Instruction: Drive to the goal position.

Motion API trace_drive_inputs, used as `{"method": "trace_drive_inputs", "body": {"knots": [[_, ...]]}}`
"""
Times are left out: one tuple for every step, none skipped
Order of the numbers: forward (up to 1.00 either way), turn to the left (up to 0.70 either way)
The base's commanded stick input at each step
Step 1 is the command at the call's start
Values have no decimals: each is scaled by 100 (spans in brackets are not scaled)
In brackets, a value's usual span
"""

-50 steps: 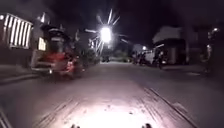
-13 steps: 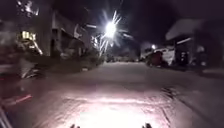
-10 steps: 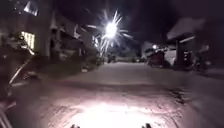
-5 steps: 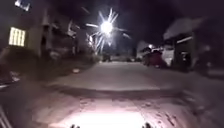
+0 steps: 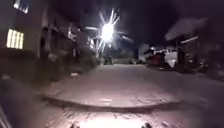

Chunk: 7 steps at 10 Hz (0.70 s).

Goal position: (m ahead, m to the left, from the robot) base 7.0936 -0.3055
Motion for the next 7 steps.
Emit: {"method": "trace_drive_inputs", "body": {"knots": [[85,0],[85,0],[85,0],[85,0],[85,0],[85,0],[85,-3]]}}
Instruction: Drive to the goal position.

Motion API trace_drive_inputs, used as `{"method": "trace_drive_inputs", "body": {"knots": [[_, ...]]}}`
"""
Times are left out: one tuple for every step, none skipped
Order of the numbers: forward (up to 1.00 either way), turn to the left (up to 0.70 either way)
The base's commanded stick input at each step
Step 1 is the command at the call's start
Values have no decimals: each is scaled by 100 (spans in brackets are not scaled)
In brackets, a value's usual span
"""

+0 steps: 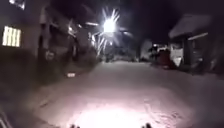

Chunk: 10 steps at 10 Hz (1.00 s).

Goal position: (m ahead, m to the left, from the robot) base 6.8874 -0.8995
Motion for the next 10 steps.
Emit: {"method": "trace_drive_inputs", "body": {"knots": [[85,-6],[85,-9],[85,-12],[85,-15],[85,-20],[85,-33],[85,-34],[85,-34],[85,-34],[85,0]]}}
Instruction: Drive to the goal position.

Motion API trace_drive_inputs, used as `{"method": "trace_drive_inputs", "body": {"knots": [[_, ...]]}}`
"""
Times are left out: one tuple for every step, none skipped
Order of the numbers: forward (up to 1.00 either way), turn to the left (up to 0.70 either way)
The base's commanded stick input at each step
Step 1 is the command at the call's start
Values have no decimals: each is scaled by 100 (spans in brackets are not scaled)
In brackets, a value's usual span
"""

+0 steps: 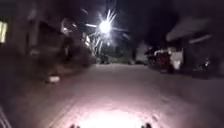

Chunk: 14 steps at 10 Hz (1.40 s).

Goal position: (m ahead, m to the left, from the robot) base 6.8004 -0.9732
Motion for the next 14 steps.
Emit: {"method": "trace_drive_inputs", "body": {"knots": [[85,0],[85,0],[85,0],[85,0],[85,0],[85,0],[85,0],[85,0],[85,0],[85,0],[85,0],[85,0],[85,0],[85,0]]}}
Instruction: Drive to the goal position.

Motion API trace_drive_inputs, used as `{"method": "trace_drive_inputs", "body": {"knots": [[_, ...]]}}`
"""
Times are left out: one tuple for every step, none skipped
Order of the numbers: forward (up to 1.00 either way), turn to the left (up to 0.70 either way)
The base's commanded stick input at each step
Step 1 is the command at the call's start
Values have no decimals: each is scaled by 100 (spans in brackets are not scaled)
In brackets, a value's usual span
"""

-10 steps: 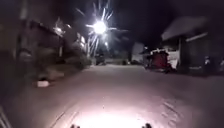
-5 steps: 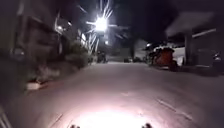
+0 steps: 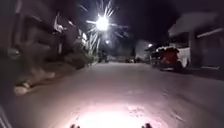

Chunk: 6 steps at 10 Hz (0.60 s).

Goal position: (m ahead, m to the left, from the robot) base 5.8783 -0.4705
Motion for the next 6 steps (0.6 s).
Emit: {"method": "trace_drive_inputs", "body": {"knots": [[85,0],[85,0],[85,0],[85,0],[85,0],[85,0]]}}
